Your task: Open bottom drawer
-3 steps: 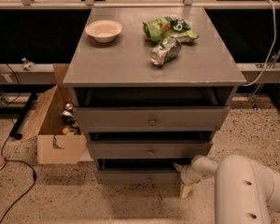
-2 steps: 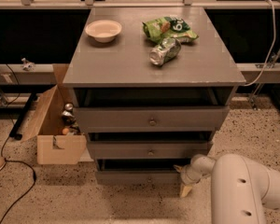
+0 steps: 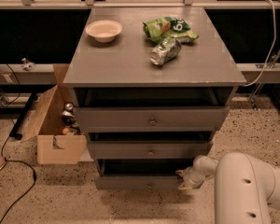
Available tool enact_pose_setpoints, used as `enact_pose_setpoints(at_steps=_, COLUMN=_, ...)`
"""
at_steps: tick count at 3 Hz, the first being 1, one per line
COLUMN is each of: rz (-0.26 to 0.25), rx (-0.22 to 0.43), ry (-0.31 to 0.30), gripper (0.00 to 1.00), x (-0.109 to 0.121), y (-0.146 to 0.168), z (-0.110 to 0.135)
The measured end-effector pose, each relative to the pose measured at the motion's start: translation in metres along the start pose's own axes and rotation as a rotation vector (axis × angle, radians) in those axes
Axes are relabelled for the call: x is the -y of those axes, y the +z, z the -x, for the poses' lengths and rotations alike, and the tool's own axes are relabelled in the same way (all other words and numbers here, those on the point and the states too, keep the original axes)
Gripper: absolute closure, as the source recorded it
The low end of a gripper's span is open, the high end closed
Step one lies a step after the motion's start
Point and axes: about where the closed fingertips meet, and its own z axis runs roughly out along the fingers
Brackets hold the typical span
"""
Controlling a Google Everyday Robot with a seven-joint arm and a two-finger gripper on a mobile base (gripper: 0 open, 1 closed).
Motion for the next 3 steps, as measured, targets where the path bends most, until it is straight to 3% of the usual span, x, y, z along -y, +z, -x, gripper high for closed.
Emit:
enact_pose_setpoints(at_steps=2, rz=0.016, rx=0.008, ry=0.014, gripper=1.00, x=-0.012, y=-0.004, z=-0.001)
enact_pose_setpoints(at_steps=3, rz=0.012, rx=0.043, ry=0.054, gripper=1.00, x=-0.030, y=-0.005, z=-0.006)
